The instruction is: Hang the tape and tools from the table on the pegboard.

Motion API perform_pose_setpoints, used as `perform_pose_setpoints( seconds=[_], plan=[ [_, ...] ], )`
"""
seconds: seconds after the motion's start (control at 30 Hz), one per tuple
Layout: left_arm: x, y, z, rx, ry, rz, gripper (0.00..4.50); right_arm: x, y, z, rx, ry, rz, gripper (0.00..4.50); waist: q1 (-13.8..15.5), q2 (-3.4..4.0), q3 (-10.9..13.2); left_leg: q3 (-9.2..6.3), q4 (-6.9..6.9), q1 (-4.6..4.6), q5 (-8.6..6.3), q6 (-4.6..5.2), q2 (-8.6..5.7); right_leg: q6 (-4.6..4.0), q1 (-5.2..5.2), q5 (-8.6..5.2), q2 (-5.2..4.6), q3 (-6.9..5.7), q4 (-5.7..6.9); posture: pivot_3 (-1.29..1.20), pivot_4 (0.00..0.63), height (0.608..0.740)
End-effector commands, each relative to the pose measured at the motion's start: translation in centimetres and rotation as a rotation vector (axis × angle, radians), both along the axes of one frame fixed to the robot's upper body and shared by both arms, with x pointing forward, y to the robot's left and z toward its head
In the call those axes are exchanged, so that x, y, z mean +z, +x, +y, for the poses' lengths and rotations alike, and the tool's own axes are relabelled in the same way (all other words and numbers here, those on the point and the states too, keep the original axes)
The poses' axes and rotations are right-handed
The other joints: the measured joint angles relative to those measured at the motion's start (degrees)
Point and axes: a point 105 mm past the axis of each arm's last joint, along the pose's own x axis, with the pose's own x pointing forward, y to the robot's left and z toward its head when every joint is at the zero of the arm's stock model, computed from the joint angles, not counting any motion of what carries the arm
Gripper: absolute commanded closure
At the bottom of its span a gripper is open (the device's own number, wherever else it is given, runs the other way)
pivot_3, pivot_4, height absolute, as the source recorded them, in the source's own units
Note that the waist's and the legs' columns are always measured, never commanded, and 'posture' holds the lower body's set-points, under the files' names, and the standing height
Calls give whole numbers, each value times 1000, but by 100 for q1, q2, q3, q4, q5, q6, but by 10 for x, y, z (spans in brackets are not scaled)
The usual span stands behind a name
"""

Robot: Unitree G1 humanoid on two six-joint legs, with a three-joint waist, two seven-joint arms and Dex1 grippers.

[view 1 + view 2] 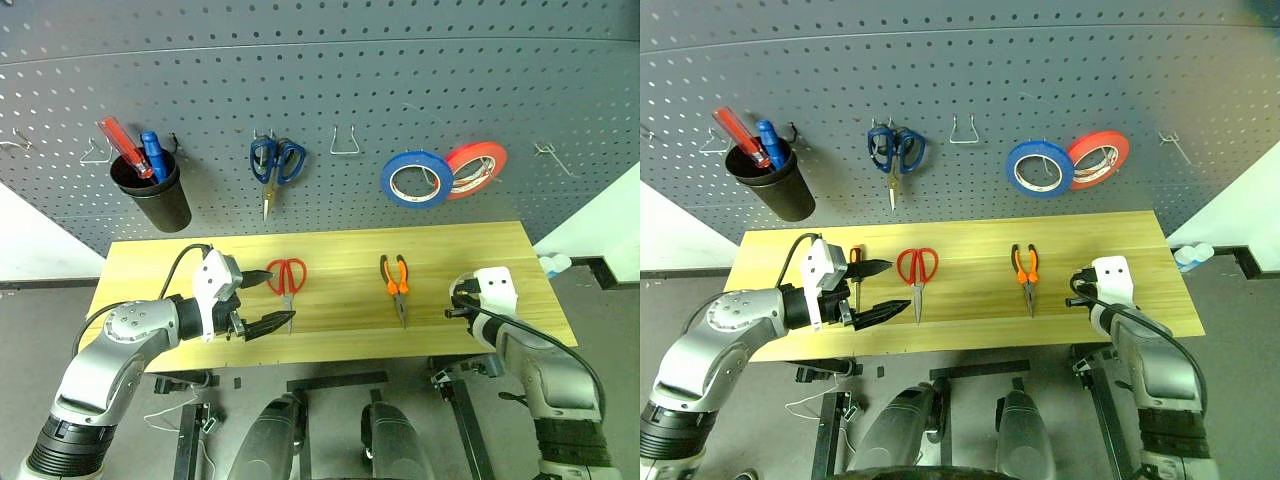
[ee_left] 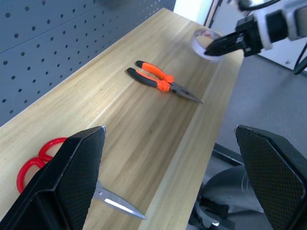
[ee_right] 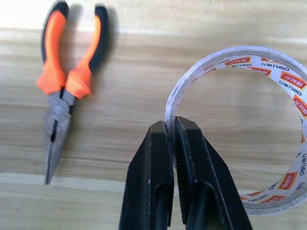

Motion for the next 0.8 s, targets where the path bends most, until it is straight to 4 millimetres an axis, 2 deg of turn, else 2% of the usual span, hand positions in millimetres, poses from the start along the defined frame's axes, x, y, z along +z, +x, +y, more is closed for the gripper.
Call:
perform_pose_setpoints(
  seconds=[0.03,0.4,0.6,0.8],
  plan=[
    [11,-2,-2,-21,-18,-43,0,27,-10,-10,-50,-24,-98,4456,23,1,0,0,0,0,0,0,0,0,0,0,0,0,0,36,198,740],
    [15,-1,-4,-35,-31,-52,0,75,-36,-25,-186,-77,-313,4456,12,2,-4,-1,1,1,1,-3,-1,3,-1,1,1,1,4,15,197,740],
    [16,0,-5,-40,-37,-57,0,103,-31,-40,-256,-138,-497,4456,11,2,-5,-1,6,1,4,-6,-1,3,-1,2,2,0,7,14,199,740],
    [23,1,-8,-33,-74,-65,0,124,-15,-54,-286,-201,-640,4456,2,1,-6,-1,6,3,22,-34,0,3,2,2,6,1,17,24,204,740]
  ],
)
